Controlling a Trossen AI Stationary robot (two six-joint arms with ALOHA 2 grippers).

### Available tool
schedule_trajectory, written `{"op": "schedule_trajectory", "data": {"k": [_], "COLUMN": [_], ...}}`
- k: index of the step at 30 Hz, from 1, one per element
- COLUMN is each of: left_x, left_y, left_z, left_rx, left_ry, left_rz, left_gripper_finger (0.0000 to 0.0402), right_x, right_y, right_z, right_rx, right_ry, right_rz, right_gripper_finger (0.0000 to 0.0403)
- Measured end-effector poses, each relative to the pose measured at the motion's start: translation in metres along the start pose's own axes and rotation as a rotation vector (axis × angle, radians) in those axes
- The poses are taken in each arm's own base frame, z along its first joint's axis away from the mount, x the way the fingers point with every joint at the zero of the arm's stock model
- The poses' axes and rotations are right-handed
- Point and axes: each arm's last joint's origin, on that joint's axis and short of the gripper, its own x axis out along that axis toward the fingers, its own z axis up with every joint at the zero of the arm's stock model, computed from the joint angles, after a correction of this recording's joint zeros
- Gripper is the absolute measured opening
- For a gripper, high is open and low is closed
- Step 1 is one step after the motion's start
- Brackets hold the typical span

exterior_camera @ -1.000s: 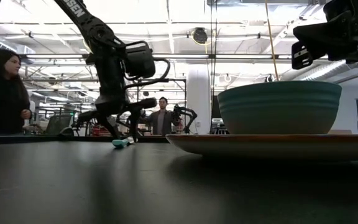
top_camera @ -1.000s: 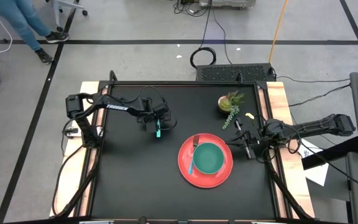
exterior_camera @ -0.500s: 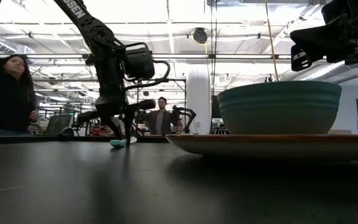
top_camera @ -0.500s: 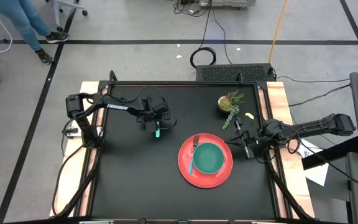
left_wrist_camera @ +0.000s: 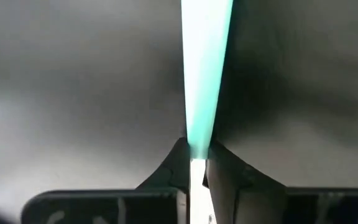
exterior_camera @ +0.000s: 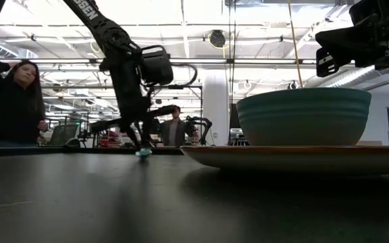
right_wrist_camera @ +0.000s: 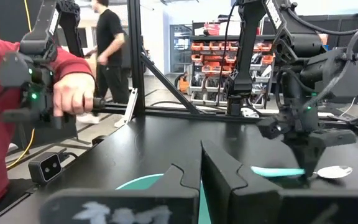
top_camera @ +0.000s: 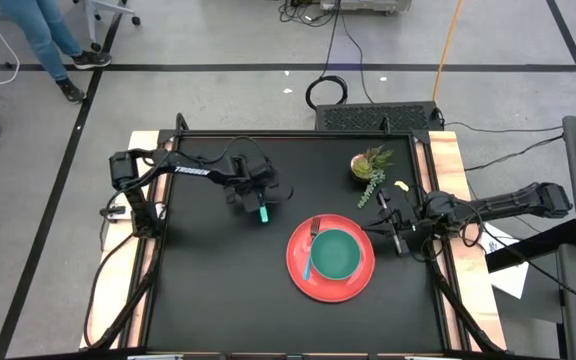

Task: Set table place
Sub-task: Put the blue spoon into the green bowl

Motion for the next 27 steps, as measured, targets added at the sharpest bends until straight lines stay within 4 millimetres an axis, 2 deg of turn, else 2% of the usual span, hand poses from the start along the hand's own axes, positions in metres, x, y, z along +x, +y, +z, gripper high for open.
{"op": "schedule_trajectory", "data": {"k": [5,9,15,23,27], "left_x": [-0.029,-0.053,-0.080,-0.089,-0.090], "left_y": [0.011,0.016,0.015,0.015,0.016], "left_z": [0.003,0.002,-0.003,-0.004,-0.007], "left_rx": [-0.069,-0.194,-0.353,-0.444,-0.552], "left_ry": [-0.105,-0.145,-0.246,-0.269,-0.282], "left_rz": [0.139,0.244,0.309,0.330,0.333], "left_gripper_finger": [0.0028,0.0030,0.0027,0.0027,0.0027], "right_x": [0.000,0.000,0.000,0.000,0.000], "right_y": [0.000,0.000,0.000,0.000,0.000], "right_z": [0.000,0.000,0.000,0.001,0.001], "right_rx": [0.000,0.000,0.014,0.026,0.027], "right_ry": [0.001,0.001,0.001,-0.006,-0.006], "right_rz": [0.000,0.001,0.001,0.002,0.002], "right_gripper_finger": [0.0000,0.0000,0.0000,0.0000,0.0000]}}
